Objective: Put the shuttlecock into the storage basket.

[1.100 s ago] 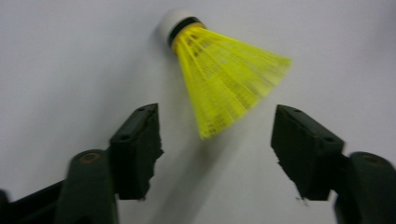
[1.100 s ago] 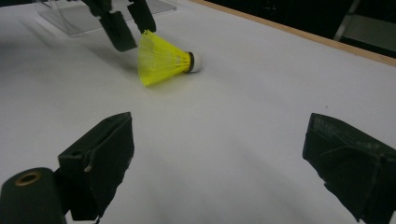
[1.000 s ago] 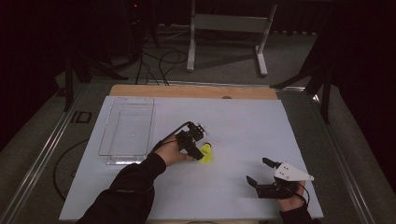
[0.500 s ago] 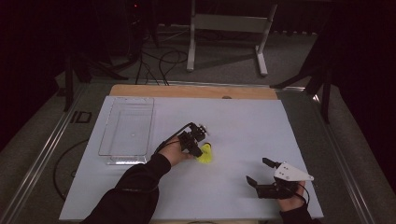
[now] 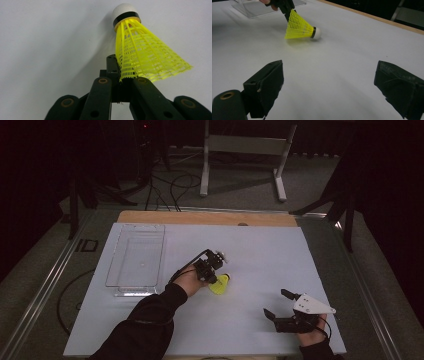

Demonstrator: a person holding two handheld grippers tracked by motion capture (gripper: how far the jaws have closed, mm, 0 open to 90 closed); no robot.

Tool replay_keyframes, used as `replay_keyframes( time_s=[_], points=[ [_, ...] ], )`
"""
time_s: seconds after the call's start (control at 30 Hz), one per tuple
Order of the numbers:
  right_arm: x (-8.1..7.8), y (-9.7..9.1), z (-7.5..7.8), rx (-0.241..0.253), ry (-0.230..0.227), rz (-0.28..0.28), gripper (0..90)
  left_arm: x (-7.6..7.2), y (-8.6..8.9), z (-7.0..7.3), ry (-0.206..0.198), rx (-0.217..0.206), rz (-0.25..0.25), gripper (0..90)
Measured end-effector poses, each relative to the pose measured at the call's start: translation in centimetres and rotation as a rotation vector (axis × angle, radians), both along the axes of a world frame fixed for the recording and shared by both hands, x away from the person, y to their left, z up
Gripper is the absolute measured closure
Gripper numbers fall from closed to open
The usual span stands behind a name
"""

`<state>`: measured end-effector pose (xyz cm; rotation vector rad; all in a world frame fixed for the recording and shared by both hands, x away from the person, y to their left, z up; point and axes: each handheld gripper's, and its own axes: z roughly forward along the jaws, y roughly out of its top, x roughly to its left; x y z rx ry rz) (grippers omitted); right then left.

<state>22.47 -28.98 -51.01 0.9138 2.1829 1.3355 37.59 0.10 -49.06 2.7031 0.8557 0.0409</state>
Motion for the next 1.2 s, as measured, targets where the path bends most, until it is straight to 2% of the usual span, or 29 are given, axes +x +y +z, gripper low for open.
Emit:
replay_keyframes(
  time_s=[0.2,0.43,0.8,0.97,1.0,1.2],
  points=[
    [0.0,0.0,0.0,-0.001,-0.002,-0.001,9.3,0.0,0.0,1.5,-0.019,0.002,-0.007,90.0],
    [0.0,0.0,0.0,-0.002,-0.004,0.001,9.3,-0.1,0.5,2.9,0.015,-0.003,-0.03,90.0],
    [0.0,0.1,-0.2,-0.012,-0.006,0.0,9.2,-0.2,1.4,4.8,0.009,0.015,-0.048,90.0],
    [0.1,0.2,-0.2,-0.012,-0.004,0.0,9.3,-0.1,1.8,5.6,0.018,-0.002,-0.043,90.0],
    [0.1,0.2,-0.2,-0.014,-0.005,0.0,9.2,-0.1,1.9,5.8,0.008,0.012,-0.049,90.0],
    [0.1,0.2,-0.2,-0.015,-0.005,-0.002,9.2,-0.1,2.5,6.8,0.003,0.016,-0.046,90.0]
  ],
)
